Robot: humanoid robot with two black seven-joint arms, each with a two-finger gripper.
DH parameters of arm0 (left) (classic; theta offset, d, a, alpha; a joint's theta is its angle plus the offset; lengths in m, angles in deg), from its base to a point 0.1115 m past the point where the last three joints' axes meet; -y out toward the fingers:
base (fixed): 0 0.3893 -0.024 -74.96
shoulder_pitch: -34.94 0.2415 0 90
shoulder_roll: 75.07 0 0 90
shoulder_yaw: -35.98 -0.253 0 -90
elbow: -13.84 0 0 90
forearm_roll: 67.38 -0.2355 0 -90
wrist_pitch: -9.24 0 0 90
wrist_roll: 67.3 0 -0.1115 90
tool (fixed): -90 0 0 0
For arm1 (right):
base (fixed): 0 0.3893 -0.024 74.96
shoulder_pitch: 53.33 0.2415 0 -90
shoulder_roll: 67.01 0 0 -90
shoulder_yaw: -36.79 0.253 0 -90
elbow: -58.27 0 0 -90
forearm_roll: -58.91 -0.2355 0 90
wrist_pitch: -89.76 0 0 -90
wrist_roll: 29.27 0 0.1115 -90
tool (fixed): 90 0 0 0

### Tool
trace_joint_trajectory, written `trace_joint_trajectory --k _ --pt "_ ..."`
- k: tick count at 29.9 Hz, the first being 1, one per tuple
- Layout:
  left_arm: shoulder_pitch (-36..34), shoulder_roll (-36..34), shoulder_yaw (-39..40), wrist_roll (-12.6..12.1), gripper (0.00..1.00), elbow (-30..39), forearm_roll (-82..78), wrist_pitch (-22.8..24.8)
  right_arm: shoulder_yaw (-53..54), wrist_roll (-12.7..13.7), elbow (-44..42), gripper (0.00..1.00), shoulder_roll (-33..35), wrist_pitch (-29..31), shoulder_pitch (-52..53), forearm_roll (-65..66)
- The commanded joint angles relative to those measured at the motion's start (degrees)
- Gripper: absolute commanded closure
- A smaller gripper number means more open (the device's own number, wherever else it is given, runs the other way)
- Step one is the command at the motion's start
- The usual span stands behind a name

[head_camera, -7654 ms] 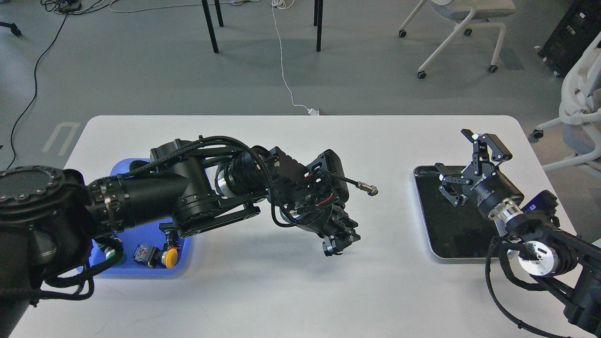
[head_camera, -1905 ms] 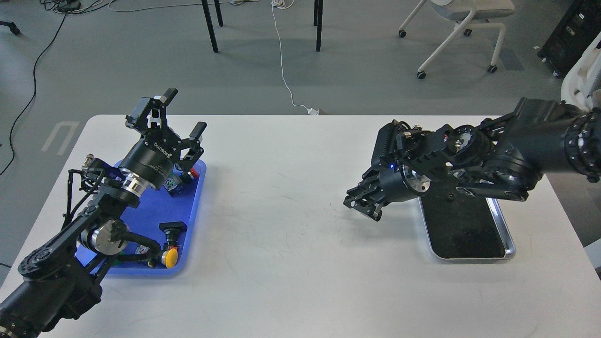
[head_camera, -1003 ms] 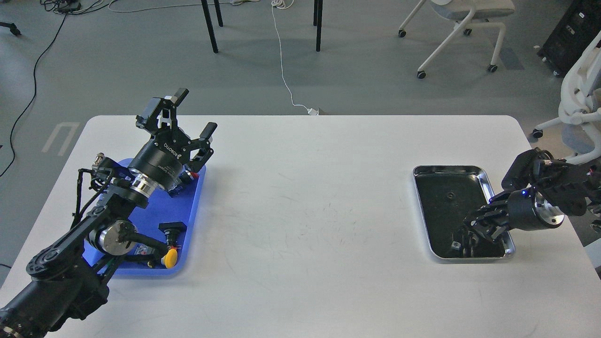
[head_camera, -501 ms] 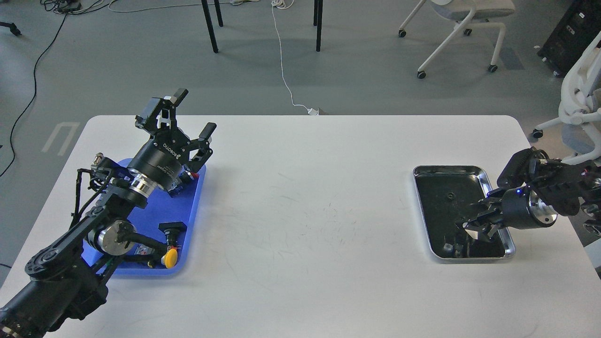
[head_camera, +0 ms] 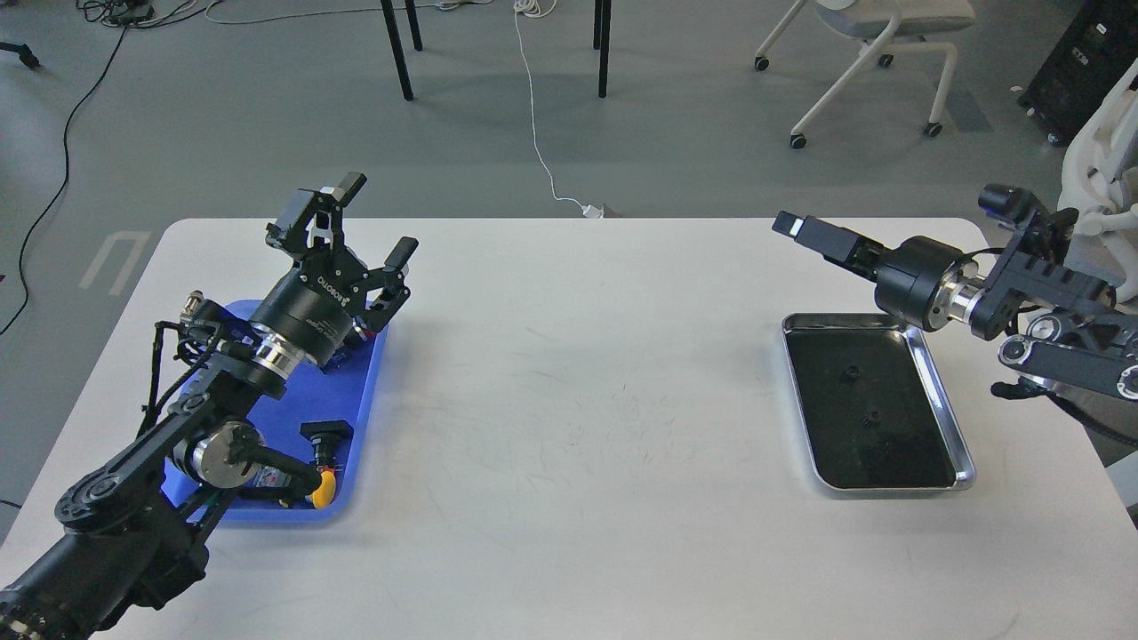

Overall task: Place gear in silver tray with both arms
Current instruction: 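Raise the right gripper away from the silver tray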

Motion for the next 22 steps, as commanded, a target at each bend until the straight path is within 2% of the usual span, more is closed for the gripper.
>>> trace_joint_trajectory --k 1,6,11,22 --pt "0.08 0.95 -0.07 0.36 0.02 0.01 -1.39 -0.47 11.21 -0.01 0.03 0.03 -3.91 0.05 -7.56 -13.94" --pt "0.08 2.01 -0.07 0.45 0.02 0.01 -1.48 -2.76 24.14 -0.01 0.20 0.03 -9.44 0.05 -15.39 -26.00" --pt "-0.35 2.10 -0.07 0.27 0.02 0.01 -1.48 -3.38 32.68 -0.01 -0.06 0.03 -15.33 -0.30 -20.40 -27.51" --pt "-0.09 2.54 0.73 0.27 0.02 -0.16 -0.69 -3.46 35.59 -0.01 2.66 0.01 -16.31 -0.04 -24.19 -25.93"
